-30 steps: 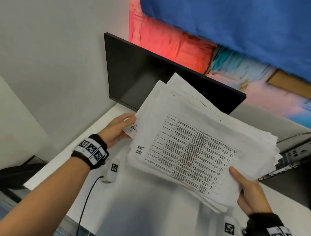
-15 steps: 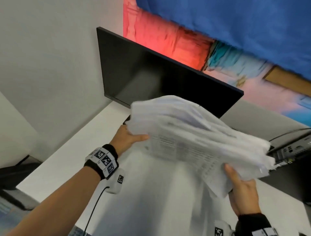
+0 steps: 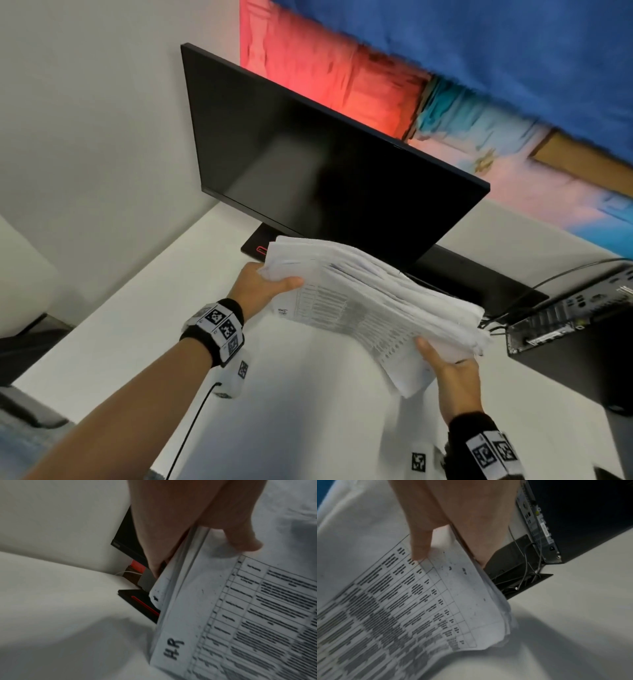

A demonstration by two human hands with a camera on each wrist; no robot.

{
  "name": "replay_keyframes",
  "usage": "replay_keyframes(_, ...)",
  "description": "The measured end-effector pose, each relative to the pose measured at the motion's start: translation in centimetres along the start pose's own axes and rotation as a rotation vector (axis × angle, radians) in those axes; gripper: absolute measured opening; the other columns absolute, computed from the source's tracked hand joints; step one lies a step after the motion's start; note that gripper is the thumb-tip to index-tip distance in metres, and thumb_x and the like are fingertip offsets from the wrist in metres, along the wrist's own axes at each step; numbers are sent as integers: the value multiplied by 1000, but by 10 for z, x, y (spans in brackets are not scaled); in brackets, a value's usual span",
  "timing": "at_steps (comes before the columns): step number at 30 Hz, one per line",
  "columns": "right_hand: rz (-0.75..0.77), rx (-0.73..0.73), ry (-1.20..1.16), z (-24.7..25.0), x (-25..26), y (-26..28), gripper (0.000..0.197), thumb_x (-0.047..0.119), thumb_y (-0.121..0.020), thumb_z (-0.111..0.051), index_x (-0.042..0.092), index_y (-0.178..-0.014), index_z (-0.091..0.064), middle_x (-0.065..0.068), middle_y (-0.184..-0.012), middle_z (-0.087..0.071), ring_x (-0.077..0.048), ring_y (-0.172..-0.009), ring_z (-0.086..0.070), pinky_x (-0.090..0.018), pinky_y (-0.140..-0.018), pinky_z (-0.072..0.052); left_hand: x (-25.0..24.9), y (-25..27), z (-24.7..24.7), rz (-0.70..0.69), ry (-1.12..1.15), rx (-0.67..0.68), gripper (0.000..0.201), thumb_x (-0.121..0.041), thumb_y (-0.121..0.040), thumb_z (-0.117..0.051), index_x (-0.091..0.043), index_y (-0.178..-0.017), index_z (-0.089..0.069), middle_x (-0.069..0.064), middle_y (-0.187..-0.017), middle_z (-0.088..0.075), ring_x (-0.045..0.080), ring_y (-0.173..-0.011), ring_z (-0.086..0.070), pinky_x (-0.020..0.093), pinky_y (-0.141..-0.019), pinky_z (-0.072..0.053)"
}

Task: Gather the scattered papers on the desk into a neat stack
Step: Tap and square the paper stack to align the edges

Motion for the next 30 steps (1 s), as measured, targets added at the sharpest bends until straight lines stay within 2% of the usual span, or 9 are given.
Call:
replay_keyframes(3,-75,28,21,5,-14,-2,45,7,-78,-82,11,-121,-69,0,-107,-77,-21,-105,-71,-21,-74,-52,-4,-3,3,-33,-43,32,54,-14,-70,-90,-20,-119,-67,-2,-105,-76,12,-97,-72,29,-79,-61)
replay_keyframes(5,-139,37,34,3,-25,-1,48,7,-76,-83,9,-122,-66,-1,-104,-73,-27,-105,-66,-29,-81,-47,2,-8,0,7,-54,42,63,-13,-69,-90,-19,-125,-62,2,-111,-73,16,-101,-69,35,-84,-61)
replay_keyframes(8,-141,9,14,-2,-27,-3,46,8,-78,-82,10,-122,-67,-4,-109,-72,-22,-99,-65,-29,-77,-45,16,-12,-12,84,-16,47,46,-11,-70,-90,-12,-112,-70,6,-105,-78,23,-101,-73,42,-89,-60)
replay_keyframes(11,-46,0,16,-6,-14,-8,27,7,-82,-80,19,-104,-72,0,-99,-78,-22,-101,-70,-26,-76,-51,18,-12,-11,99,49,-75,17,-13,-75,-86,-13,-88,-75,-1,-81,-81,27,-90,-77,40,-76,-63)
replay_keyframes(17,69,24,-46,-13,5,-2,32,5,-84,-76,15,-114,-68,11,-93,-80,4,-82,-74,-10,-65,-54,-17,4,0,-87,131,-203,12,-13,-77,-85,-12,-85,-75,-7,-74,-80,8,-65,-76,22,-57,-59)
replay_keyframes(21,18,16,-7,-11,-14,-3,40,1,-79,-80,8,-117,-67,-10,-108,-76,-28,-103,-72,-28,-78,-57,-3,7,4,-37,85,-188,25,-13,-73,-87,-15,-94,-73,-1,-84,-80,13,-73,-77,24,-59,-60)
replay_keyframes(25,30,33,30,-12,-11,-4,49,2,-77,-82,9,-123,-66,-10,-114,-74,-28,-110,-68,-45,-100,-52,7,8,0,26,65,-167,27,-14,-74,-87,-17,-96,-73,-3,-87,-79,12,-79,-76,21,-60,-58)
replay_keyframes(28,162,-20,38,-11,11,1,70,-3,-78,-80,13,-140,-53,-6,-125,-66,-14,-110,-66,-25,-92,-55,-6,10,-2,-7,98,-181,21,-25,-77,-84,-21,-94,-72,-10,-78,-79,6,-72,-76,17,-57,-56)
replay_keyframes(30,307,-93,100,-9,33,7,91,-5,-78,-80,21,-153,-35,-3,-133,-55,9,-109,-59,-7,-86,-49,-23,8,-2,-50,88,-218,20,-37,-83,-76,-18,-88,-70,-12,-70,-76,4,-66,-72,20,-60,-53)
Point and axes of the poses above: each hand's wrist, its own y-axis away from the middle knuckle, its own z-axis out of the back of the hand, x = y × z, the point moved 8 cm from there along -y, towards the middle knuckle
